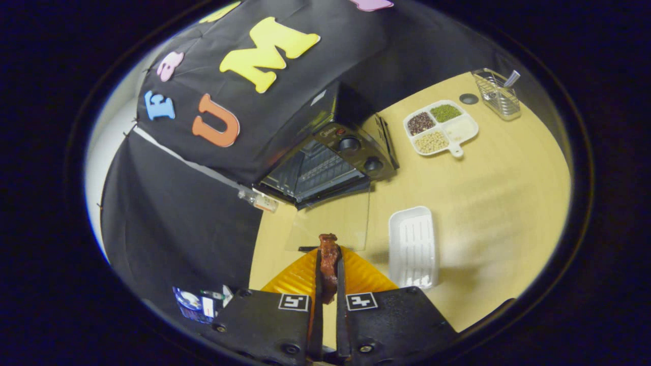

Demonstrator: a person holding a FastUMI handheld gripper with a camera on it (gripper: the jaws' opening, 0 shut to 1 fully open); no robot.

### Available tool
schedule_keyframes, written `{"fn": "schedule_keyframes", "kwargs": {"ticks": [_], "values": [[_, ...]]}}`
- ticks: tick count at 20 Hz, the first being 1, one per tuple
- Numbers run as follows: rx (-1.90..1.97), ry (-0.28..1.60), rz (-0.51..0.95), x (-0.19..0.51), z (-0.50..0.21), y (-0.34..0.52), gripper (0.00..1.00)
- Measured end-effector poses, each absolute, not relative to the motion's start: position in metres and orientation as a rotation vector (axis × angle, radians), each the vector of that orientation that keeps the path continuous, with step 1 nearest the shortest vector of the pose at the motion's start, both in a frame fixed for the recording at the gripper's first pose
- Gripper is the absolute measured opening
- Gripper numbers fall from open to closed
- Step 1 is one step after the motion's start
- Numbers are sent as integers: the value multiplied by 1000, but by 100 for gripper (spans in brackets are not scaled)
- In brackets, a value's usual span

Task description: Open the toaster oven, put the food inside, and close the toaster oven door.

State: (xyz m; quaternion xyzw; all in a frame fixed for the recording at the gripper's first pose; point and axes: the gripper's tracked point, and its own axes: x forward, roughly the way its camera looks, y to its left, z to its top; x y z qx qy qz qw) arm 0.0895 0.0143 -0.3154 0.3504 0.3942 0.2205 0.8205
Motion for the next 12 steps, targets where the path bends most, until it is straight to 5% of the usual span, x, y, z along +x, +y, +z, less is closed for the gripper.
{"fn": "schedule_keyframes", "kwargs": {"ticks": [4, 12], "values": [[806, 739, 317, 121, -321, 48, 14], [1198, 510, 238, 201, -315, 134, 13]]}}
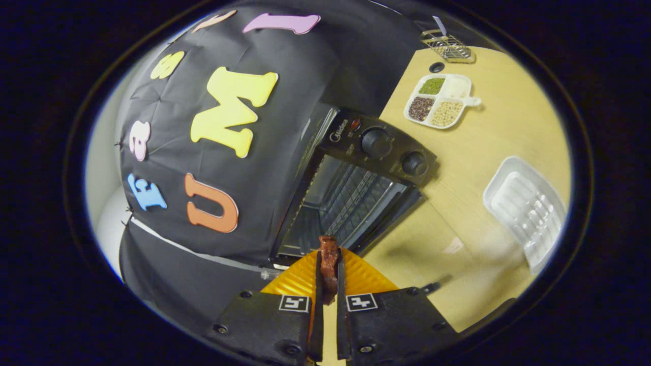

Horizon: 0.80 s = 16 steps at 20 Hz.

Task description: Open the toaster oven, put the food inside, and close the toaster oven door.

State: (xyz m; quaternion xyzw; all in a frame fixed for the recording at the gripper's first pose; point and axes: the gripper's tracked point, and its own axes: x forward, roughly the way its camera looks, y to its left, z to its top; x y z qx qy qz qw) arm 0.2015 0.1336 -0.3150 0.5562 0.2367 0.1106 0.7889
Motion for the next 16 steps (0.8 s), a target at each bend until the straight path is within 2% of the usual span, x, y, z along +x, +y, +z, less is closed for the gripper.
{"fn": "schedule_keyframes", "kwargs": {"ticks": [10, 16], "values": [[1277, 388, 58, 296, -360, 190, 13], [1239, 336, -62, 330, -377, 172, 13]]}}
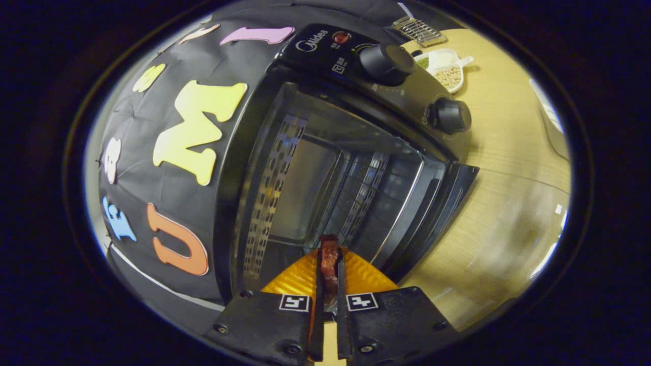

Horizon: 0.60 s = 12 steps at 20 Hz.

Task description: Open the toaster oven, put the food inside, and close the toaster oven door.

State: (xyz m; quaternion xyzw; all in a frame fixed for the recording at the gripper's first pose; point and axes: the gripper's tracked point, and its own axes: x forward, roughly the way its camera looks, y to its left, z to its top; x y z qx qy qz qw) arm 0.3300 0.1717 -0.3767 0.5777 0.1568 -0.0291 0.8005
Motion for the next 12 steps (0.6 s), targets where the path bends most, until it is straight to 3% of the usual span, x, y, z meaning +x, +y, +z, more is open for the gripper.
{"fn": "schedule_keyframes", "kwargs": {"ticks": [5, 9, 12], "values": [[1118, 351, -81, 342, -382, 170, 14], [907, 375, -85, 343, -384, 171, 19], [740, 396, -89, 340, -387, 168, 29]]}}
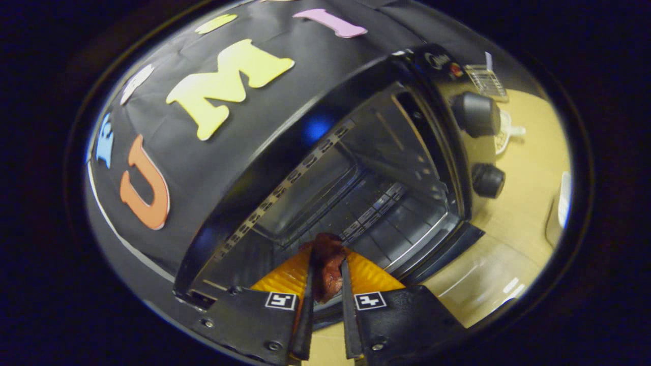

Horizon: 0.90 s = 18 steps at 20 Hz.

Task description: Open the toaster oven, put the food inside, and close the toaster oven door.

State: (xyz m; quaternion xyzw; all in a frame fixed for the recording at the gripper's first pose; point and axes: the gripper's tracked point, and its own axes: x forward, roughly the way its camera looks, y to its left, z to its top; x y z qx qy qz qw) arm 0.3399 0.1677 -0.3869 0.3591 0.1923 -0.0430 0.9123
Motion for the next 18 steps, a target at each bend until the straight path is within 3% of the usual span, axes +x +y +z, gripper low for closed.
{"fn": "schedule_keyframes", "kwargs": {"ticks": [3, 6, 9, 18], "values": [[564, 434, -115, 334, -394, 158, 43], [461, 427, -112, 329, -390, 151, 72], [412, 472, -91, 317, -392, 150, 93], [220, 502, 17, 245, -341, 148, 93]]}}
